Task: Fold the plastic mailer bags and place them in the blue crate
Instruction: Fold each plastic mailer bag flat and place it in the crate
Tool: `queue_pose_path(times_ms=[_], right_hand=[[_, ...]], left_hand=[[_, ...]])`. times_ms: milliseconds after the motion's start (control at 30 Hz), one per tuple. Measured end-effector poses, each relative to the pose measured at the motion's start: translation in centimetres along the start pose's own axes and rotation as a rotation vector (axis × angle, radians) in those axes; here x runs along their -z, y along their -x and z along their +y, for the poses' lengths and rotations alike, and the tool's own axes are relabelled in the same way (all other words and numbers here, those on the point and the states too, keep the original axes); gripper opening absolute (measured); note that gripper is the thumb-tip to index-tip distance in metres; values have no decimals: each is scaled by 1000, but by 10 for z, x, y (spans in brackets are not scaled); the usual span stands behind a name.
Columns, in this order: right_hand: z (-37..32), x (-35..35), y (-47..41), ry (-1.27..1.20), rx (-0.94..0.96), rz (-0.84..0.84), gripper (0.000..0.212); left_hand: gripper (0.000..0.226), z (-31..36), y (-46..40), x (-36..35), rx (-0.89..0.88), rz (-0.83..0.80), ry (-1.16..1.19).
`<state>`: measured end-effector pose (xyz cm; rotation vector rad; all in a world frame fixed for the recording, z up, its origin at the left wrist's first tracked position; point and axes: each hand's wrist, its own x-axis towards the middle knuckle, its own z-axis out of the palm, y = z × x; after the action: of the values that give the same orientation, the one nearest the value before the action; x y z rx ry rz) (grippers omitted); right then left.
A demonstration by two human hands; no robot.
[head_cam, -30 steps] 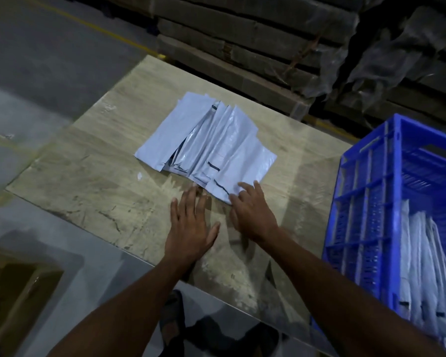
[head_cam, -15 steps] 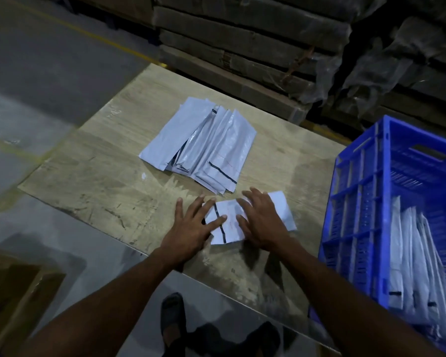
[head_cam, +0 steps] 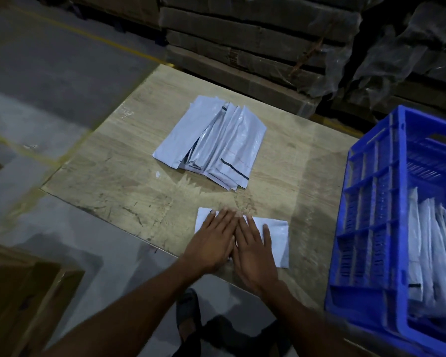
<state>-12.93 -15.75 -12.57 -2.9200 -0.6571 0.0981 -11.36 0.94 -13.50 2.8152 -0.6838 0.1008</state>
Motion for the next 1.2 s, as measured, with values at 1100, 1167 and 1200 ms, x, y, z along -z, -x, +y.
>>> queue_pose_path(times_ms=[1100, 1167, 1200], right_hand=[[6, -8, 13, -11, -156, 66, 56], [7, -6, 15, 3, -188, 69, 58], [6, -5, 14, 5, -197, 66, 60]], left_hand=[[67, 3, 7, -6, 134, -137, -62], [67, -3, 15, -5, 148, -134, -61], [68, -7, 20, -4, 167, -126, -62]])
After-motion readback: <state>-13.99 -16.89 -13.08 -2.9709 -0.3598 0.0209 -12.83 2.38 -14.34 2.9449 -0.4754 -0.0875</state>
